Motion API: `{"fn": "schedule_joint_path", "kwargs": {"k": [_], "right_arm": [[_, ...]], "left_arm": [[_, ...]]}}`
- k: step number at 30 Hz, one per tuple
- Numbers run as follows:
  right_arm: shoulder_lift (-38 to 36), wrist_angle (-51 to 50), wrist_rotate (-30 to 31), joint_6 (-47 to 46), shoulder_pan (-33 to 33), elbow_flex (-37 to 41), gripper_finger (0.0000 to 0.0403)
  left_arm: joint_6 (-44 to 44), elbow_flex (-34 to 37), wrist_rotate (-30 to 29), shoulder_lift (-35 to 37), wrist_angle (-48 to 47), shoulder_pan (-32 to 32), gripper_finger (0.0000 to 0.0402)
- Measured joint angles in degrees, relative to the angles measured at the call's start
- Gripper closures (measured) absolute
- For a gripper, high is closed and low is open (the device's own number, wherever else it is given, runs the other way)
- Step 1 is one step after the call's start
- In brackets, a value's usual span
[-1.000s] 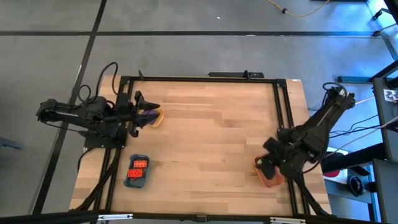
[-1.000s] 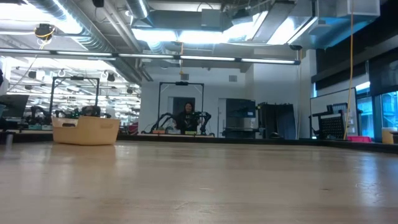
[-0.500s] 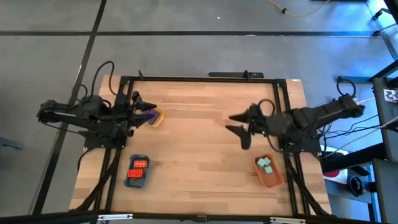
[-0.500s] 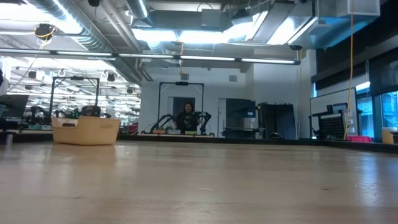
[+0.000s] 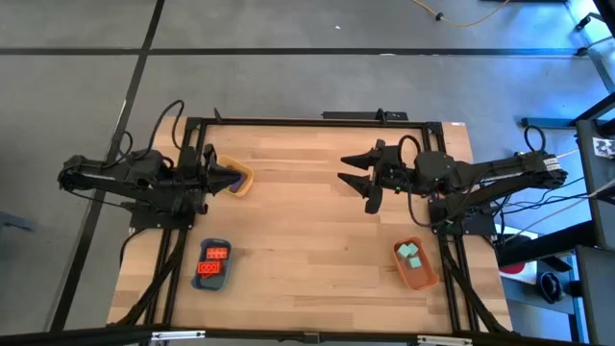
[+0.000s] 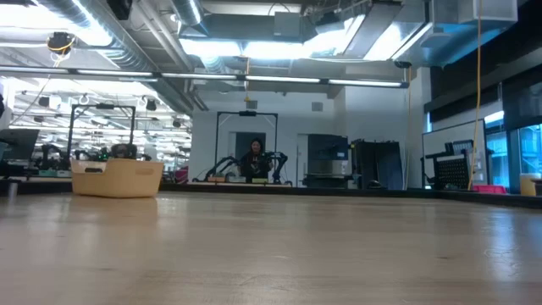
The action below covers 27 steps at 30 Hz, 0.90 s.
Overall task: Sort & place blocks by color
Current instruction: Return to Home Position
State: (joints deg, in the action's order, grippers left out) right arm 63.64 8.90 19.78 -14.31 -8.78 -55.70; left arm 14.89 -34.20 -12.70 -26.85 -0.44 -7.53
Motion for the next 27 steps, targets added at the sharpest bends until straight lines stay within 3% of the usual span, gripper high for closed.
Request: {"fn": "schedule_joint_path", "kwargs": {"k": [2,12,19,27], "right_arm": [[0.0,2.7,-1.5,-0.7,0.0,1.5,0.0174],[0.0,4.2,-3.0,0.4,0.0,2.2,0.0174],[0.0,3.4,-3.0,-3.2,0.0,2.2,0.0173],[-0.1,2.8,-3.0,-3.2,0.0,2.2,0.0173]], "left_arm": [[-0.6,0.0,-0.3,0.5,-1.3,0.0,0.0387],[-5.5,1.8,-1.1,15.0,-10.6,0.9,0.0401],[-6.6,12.6,0.2,26.8,-3.0,0.9,0.0401],[-2.7,21.4,1.9,26.6,3.6,0.9,0.0401]]}}
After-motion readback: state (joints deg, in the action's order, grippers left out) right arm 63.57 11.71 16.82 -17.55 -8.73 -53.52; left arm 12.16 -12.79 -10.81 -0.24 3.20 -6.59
